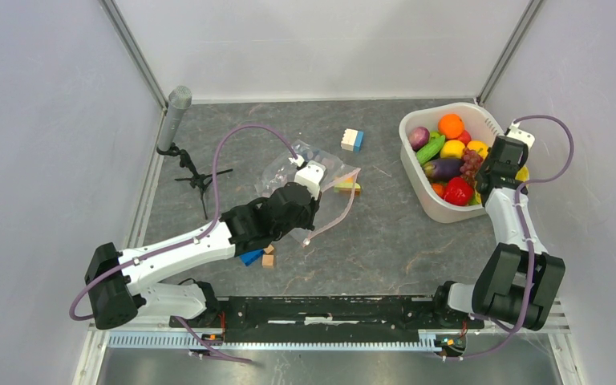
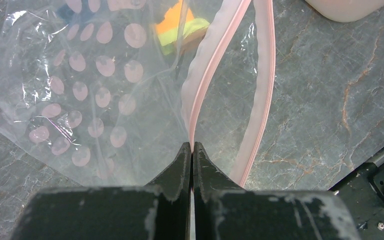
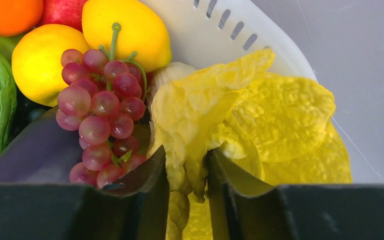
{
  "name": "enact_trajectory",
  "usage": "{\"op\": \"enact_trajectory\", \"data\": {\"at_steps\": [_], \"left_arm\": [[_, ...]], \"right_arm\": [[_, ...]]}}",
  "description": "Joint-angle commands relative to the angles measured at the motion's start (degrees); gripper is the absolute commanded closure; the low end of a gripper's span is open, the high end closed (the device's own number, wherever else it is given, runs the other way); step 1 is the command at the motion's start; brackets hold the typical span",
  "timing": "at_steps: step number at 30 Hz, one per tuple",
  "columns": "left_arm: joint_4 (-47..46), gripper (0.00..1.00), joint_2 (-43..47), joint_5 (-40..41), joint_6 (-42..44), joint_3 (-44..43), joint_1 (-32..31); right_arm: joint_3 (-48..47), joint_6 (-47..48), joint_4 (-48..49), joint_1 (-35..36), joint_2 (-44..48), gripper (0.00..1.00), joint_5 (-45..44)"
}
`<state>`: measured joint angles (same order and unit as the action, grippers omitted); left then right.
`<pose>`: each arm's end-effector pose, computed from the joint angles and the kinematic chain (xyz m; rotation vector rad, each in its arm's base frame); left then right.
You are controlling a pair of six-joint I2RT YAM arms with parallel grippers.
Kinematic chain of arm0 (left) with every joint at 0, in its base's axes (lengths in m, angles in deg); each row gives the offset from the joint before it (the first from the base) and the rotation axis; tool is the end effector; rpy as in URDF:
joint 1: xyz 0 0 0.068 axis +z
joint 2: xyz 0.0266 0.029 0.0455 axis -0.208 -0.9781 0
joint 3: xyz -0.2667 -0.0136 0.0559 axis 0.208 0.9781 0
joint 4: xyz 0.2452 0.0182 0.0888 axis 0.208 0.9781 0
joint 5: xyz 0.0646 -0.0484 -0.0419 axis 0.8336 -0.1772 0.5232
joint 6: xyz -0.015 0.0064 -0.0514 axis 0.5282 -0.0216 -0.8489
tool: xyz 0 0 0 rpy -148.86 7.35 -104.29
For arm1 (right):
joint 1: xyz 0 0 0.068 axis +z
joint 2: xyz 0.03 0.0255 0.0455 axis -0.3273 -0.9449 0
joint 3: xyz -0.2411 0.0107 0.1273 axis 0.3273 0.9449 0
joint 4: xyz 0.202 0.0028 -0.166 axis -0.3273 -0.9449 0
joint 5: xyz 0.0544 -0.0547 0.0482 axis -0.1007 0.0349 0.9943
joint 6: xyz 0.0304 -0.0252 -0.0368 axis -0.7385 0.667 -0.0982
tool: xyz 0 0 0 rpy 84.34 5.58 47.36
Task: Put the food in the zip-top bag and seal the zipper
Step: Pick up the fake vegetable from the bin.
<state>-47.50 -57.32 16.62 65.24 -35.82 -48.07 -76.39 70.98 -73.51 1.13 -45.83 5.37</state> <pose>0.1462 -0.2276 0.2995 0.5324 2.0536 -0.4253 0.2674 -0.0980 0.2570 0.7156 2.0894 -0.4050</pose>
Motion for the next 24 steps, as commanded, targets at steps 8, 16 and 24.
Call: {"op": "enact_trajectory", "data": {"at_steps": [8,16,24], "left_arm": [[-1.91,0.98,1.38,-0.61,2.2,0.38,0.82],[-1.3,0.98,1.7,-0.6,2.28,0.23,1.09],[-0.27,0.98,1.8,-0.05,1.84,-0.22,1.32]], "right_arm": [[0.77,-0.25,2.39,-1.19,1.79,1.0,1.55],[-1.23,0.08,0.15,-1.27,13.54,1.0,0.5],[-4.91,1.36,-5.13,-1.29,23.07,1.0,0.27]]}}
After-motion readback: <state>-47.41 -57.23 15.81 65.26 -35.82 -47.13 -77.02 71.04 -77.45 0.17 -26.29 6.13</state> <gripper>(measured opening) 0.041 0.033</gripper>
